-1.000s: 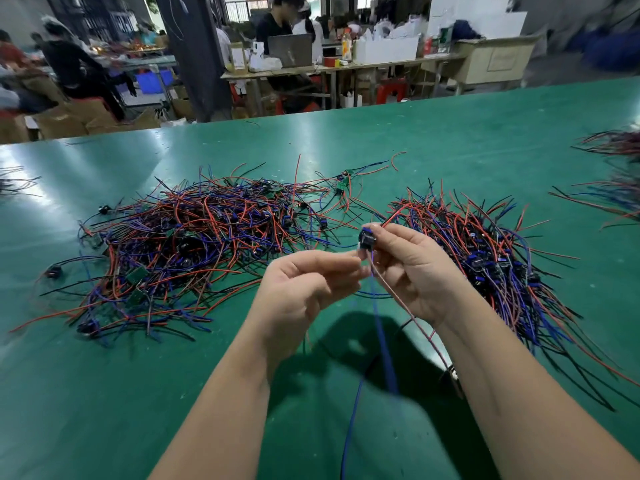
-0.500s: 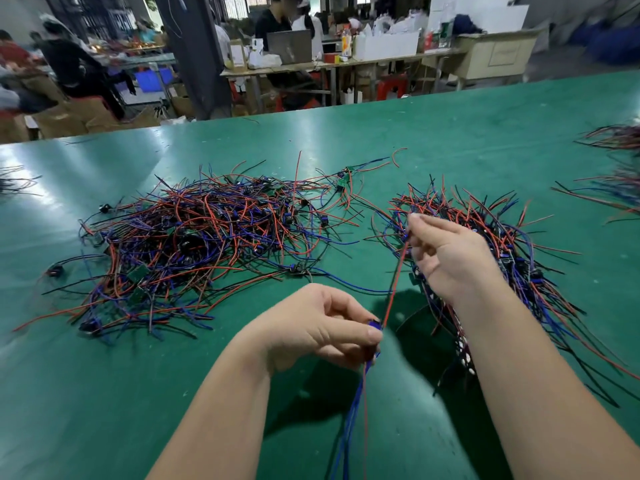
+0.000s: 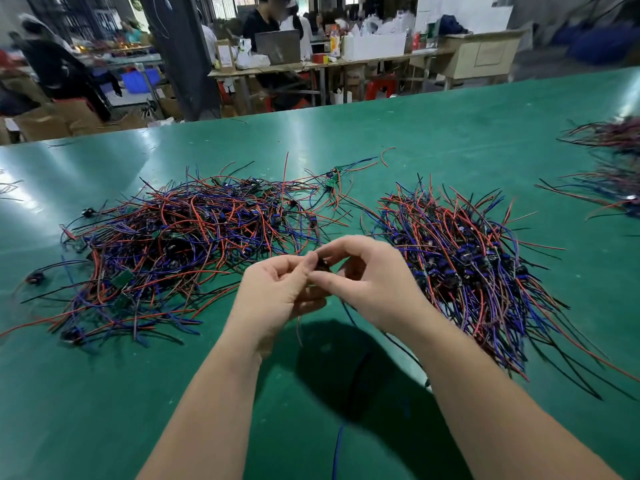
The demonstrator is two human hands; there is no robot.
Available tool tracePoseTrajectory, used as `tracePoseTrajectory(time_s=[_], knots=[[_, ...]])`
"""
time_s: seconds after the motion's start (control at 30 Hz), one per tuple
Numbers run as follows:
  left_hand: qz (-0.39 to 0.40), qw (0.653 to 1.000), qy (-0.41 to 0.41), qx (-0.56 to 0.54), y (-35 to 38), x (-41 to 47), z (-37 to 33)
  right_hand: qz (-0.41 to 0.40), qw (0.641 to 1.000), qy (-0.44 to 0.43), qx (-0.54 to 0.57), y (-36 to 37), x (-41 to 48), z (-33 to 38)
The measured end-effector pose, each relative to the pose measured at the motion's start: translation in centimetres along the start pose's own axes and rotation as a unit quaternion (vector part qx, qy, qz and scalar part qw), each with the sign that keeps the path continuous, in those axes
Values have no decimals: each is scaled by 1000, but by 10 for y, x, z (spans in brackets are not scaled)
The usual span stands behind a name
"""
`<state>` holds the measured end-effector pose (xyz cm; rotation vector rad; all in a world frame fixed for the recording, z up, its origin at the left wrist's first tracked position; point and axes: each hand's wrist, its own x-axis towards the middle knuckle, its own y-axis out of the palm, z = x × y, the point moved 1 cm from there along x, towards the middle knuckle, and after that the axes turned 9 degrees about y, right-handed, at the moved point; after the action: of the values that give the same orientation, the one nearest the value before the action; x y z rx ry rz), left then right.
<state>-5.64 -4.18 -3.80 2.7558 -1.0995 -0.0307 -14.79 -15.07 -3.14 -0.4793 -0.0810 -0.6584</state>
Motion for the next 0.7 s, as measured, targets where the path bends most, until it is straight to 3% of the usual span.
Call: tracePoseTrajectory(time_s=[0.1, 0.2, 0.23, 0.33, 0.43, 0.5, 0.57, 0.7], knots=[[19, 999, 6, -32, 0, 1, -2, -57, 998, 6, 34, -6, -3, 10], [-74, 996, 46, 26, -11, 7, -4, -125, 990, 19, 54, -30, -2, 17], [-132, 982, 77, 113, -19, 9, -3, -165, 985, 19, 46, -44, -1, 17], [-241, 866, 172, 404, -42, 12, -2, -276, 954, 62, -105, -96, -5, 7], [-195, 813, 112, 536, -51, 16, 7, -224, 886, 222, -339, -130, -12, -17], [-137, 755, 16, 641, -52, 19, 15, -144, 853, 312, -393, -133, -18, -27], [-119, 718, -32, 685, -53, 20, 18, -139, 851, 328, -385, -135, -20, -28], [-163, 722, 2, 672, -53, 16, 13, -170, 876, 255, -372, -124, -11, -13]])
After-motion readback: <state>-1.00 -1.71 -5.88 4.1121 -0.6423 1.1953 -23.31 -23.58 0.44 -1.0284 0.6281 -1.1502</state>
